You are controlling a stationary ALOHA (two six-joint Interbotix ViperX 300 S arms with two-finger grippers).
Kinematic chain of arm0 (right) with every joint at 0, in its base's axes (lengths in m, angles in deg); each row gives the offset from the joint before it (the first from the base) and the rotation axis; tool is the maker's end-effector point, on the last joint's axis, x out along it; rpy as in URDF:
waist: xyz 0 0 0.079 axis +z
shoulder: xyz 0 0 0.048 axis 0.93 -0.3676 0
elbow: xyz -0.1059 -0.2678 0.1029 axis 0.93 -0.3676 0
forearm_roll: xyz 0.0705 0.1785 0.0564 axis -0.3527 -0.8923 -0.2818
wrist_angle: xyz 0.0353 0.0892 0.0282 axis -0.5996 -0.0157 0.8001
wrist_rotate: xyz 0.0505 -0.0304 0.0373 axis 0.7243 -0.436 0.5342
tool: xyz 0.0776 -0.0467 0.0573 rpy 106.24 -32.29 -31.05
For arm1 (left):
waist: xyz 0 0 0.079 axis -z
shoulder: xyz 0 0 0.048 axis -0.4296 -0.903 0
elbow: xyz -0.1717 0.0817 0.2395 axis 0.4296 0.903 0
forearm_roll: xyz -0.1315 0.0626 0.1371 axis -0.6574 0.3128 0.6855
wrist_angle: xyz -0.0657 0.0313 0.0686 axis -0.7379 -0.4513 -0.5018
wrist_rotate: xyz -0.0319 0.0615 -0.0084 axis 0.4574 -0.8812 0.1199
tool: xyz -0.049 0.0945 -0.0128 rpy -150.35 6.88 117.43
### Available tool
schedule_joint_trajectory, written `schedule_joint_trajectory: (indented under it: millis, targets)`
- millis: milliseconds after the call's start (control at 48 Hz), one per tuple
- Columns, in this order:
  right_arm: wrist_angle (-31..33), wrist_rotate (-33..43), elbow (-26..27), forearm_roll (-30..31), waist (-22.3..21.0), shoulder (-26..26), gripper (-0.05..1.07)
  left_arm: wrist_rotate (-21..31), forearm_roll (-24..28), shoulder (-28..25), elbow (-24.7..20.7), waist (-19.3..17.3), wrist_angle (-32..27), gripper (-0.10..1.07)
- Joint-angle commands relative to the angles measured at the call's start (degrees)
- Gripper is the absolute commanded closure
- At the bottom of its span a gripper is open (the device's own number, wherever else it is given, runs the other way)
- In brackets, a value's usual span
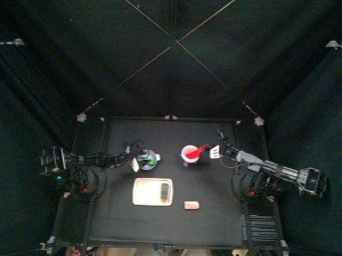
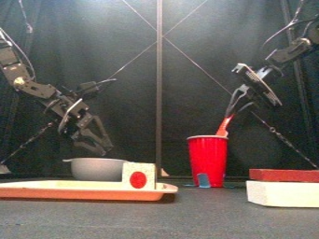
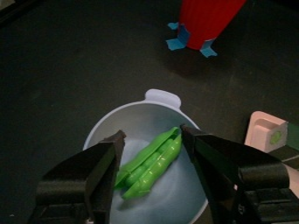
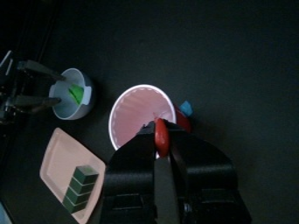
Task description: Hold knife with other hand
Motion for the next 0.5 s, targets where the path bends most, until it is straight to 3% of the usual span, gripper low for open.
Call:
schedule_joint_trajectory:
  millis: [0,479]
  targets:
    - [-0.26,-0.18,0.7,0.35,-0.09,0.44,0.61,-0.09,0.0,0.26,-1.23,0.0,0.18,0.08]
    - [-1.32,-0.35,2.2,5.8,0.18,9.58,0.61,-0.18,3.96,4.83,-2.37,1.67,2.9,0.08]
